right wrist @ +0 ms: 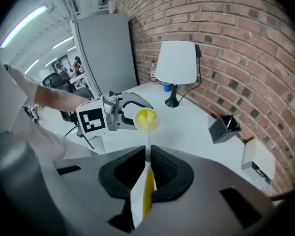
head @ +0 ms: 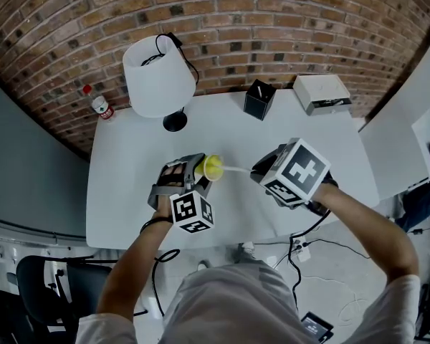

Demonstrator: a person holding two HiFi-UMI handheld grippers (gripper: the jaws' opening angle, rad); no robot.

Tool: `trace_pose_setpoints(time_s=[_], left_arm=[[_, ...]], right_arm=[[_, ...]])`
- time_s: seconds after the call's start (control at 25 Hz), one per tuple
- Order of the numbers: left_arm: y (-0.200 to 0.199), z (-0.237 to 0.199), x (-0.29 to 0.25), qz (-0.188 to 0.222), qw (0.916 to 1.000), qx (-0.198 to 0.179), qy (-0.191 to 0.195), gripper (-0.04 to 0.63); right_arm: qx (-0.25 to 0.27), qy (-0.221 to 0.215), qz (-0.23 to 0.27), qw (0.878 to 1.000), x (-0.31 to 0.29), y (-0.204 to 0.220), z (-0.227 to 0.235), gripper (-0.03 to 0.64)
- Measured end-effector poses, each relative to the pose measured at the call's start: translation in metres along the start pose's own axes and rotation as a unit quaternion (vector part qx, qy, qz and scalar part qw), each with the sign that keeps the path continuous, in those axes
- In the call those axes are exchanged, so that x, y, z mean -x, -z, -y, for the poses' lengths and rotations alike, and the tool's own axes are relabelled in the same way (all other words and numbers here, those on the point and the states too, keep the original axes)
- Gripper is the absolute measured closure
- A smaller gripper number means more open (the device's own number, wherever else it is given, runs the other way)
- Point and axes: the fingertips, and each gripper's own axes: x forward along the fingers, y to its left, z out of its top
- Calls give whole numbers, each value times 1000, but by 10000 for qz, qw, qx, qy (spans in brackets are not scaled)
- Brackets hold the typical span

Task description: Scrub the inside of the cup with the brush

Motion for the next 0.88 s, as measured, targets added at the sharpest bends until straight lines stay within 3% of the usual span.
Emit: trace_pose_setpoints(time_s=[0.16,0.4,0.88], left_arm=[[-1,0,1,-14,9999,-86,-58,324],[-1,-3,1,-17,9997,-180,-188,324],[8,-5,-4,-102,9997,-36,-209,324]], right_arm=[[-776,-421,114,9960,-2,4,0,586],[-1834,-985,315,9776,-2,6,0,586],[-1548,-797,310,9842,9,5,1,588]])
